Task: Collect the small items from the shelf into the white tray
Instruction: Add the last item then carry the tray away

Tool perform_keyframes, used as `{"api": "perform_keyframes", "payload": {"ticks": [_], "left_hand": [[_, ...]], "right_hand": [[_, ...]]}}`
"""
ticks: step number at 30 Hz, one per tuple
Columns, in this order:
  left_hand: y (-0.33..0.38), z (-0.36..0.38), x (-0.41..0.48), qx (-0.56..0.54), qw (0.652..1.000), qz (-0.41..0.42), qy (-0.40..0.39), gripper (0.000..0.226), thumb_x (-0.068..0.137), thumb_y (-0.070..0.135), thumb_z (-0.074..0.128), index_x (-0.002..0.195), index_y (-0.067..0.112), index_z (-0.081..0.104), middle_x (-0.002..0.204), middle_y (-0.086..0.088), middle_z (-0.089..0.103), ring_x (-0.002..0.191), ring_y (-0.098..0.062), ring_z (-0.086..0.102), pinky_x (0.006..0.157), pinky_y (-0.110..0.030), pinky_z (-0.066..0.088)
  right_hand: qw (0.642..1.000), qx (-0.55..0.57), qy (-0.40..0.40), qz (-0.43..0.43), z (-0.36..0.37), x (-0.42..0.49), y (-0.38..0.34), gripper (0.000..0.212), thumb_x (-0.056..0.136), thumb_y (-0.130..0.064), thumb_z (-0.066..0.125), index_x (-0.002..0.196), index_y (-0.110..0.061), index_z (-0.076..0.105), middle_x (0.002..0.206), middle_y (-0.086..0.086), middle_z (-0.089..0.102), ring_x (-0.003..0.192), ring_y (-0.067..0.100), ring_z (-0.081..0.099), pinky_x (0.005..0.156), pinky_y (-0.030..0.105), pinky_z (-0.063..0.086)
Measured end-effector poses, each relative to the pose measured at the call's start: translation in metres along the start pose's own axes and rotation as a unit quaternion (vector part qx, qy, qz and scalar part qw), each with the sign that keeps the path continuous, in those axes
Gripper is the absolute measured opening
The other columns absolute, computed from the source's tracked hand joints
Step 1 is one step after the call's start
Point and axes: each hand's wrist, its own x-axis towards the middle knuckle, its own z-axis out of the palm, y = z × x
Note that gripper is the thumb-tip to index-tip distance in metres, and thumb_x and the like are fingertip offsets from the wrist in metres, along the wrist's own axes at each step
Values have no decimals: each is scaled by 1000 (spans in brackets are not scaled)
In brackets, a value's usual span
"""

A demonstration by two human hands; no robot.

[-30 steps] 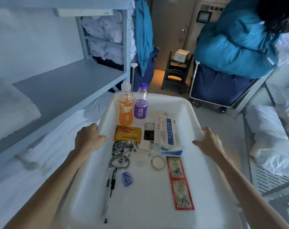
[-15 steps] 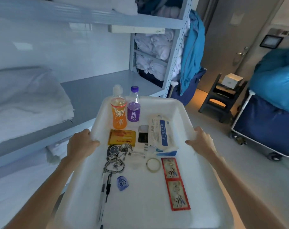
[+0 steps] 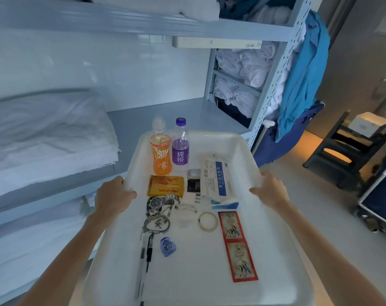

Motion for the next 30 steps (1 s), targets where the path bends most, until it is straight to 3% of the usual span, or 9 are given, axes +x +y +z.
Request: {"api": "perform_keyframes", "payload": {"ticks": [5,8,12,14,17,21,25,30], "left_hand": [[-6,9,43,14,999,-27,-12,27,68,28,72,81,11,55,75,-5,62,71,-27,60,64,-33,51],[-11,14,79,12,999,-35,-14,26,70,27,72,79,10,54,73,-5,61,68,-26,59,59,-31,48],[-12,19,129,26,999,-39,-16,29,72,27,71,87,7,56,79,-7,63,71,-26,59,63,-32,48],[-10,18,154,35,998,-46,-18,30,73,27,70,89,7,56,79,-8,62,70,-26,58,62,-30,46],[-8,18,187,55,997,-55,-18,30,74,27,69,89,5,55,81,-10,63,72,-28,59,63,-31,45],[-11,26,218,53,996,-75,-21,31,74,27,69,90,5,53,83,-10,62,75,-30,59,66,-33,48],[-14,38,246,51,994,-96,-20,32,74,27,70,93,6,54,83,-10,62,74,-29,57,63,-32,45],[-16,56,275,54,991,-122,-28,34,75,28,70,94,5,55,81,-9,61,74,-29,58,63,-32,46]], "right_hand": [[999,-6,-25,-23,22,54,-25,58,79,-25,66,129,-12,39,100,8,58,84,33,63,67,33,49],[999,-5,-38,-32,39,88,-45,55,79,-24,66,125,-12,40,92,6,56,81,30,61,64,33,49],[998,-2,-39,-48,61,138,-75,54,78,-23,67,125,-12,41,90,5,55,70,24,57,53,28,44],[997,6,-40,-59,71,161,-89,59,78,-22,67,129,-14,40,94,6,56,68,22,57,53,28,46],[997,1,-36,-63,88,193,-105,55,78,-22,66,126,-12,42,83,3,55,62,18,53,52,27,42],[997,-9,-38,-63,108,228,-119,52,78,-24,67,123,-8,44,84,2,52,69,20,53,57,29,41],[996,-12,-50,-68,125,263,-132,54,78,-26,67,123,-9,44,82,0,48,66,19,51,49,26,37],[994,-14,-73,-77,143,304,-145,50,80,-25,65,122,-11,43,77,1,52,67,19,50,52,26,38]]}}
